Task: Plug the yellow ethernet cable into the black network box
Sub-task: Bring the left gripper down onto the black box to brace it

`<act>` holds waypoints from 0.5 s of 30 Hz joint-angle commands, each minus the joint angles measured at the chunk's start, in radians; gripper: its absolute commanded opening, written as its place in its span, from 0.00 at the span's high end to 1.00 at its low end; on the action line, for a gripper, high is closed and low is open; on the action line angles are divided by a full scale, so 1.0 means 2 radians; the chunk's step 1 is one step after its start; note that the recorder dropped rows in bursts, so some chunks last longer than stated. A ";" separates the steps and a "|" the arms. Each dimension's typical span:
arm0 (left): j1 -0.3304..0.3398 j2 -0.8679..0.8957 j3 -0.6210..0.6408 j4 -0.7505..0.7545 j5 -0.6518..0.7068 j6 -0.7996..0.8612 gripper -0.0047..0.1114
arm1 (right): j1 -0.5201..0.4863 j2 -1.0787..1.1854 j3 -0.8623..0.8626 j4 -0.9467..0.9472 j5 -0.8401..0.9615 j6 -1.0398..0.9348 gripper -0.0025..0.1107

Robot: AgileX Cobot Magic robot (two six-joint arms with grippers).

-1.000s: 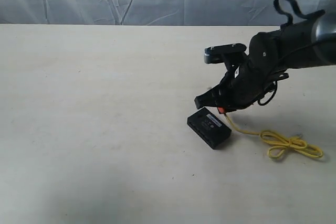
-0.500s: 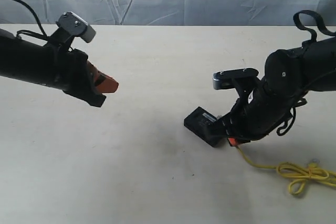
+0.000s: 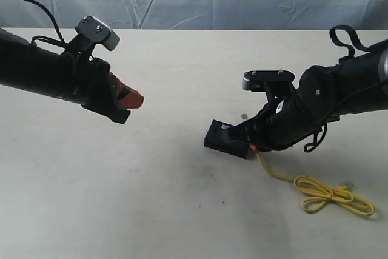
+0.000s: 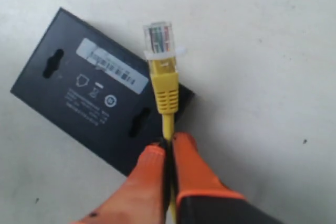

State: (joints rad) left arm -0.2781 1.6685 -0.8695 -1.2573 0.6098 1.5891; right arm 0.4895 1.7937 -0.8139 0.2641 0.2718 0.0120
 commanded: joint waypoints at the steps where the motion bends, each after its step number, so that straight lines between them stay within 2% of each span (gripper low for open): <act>1: -0.003 0.001 -0.002 -0.005 -0.001 0.009 0.96 | 0.001 0.012 0.002 0.005 -0.022 -0.001 0.98; 15: -0.003 0.001 -0.002 -0.005 -0.005 0.018 0.96 | 0.034 0.025 0.000 -0.005 -0.118 -0.002 0.98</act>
State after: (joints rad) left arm -0.2781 1.6685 -0.8695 -1.2573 0.6079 1.6227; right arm 0.5567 1.8433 -0.8139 0.2752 0.0742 0.0135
